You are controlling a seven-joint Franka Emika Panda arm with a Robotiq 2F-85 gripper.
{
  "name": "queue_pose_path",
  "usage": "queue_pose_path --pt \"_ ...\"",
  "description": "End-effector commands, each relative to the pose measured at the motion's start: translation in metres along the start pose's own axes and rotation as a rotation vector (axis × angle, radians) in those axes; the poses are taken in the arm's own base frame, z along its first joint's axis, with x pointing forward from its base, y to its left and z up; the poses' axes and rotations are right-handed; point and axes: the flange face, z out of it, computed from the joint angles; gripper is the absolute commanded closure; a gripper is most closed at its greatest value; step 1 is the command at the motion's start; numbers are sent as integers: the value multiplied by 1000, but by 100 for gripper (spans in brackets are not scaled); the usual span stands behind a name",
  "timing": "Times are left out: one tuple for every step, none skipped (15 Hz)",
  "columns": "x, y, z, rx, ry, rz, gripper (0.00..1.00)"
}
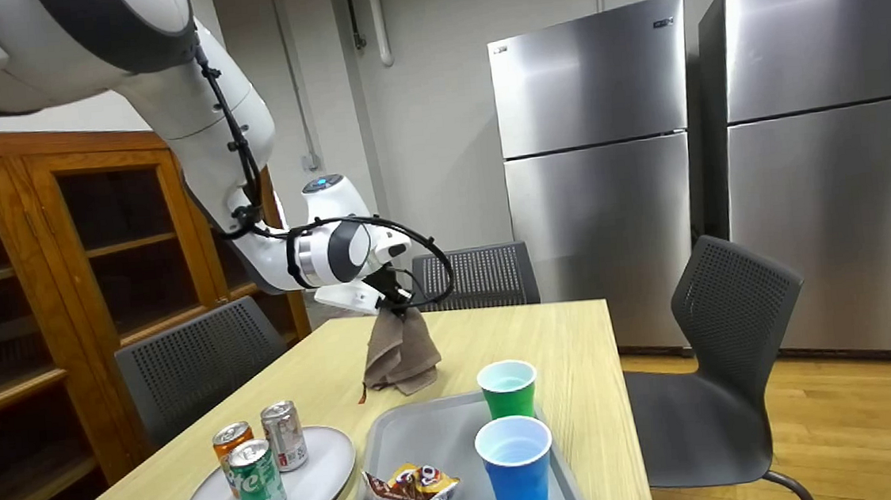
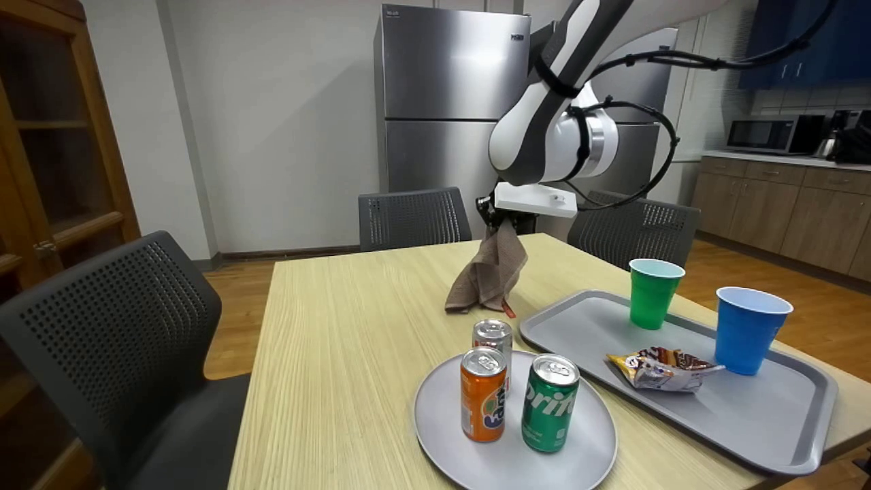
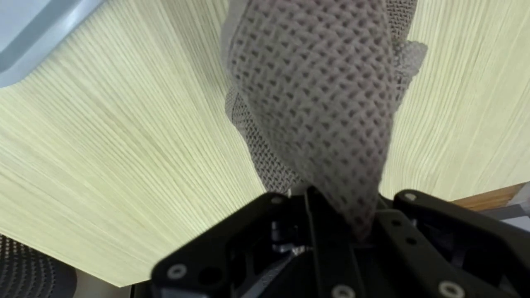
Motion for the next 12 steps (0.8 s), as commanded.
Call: queue_pose_path --pt "3 1 24 -11 -14 34 99" --pt "2 1 27 -14 -19 36 99" --pt "1 1 31 -17 -24 39 99" --pt "0 2 34 -19 -29 41 99" --pt "0 2 36 -21 -32 45 99" --pt "0 2 38 -23 -35 48 99" --pt "0 3 39 -26 -36 51 99" --pt "0 3 40 -28 -37 53 99" --pt "0 4 41 -31 -38 55 99" --pt "1 5 42 -34 -39 58 99" --pt "-4 12 54 -83 -31 60 99" --pt "-4 12 57 -88 -43 74 70"
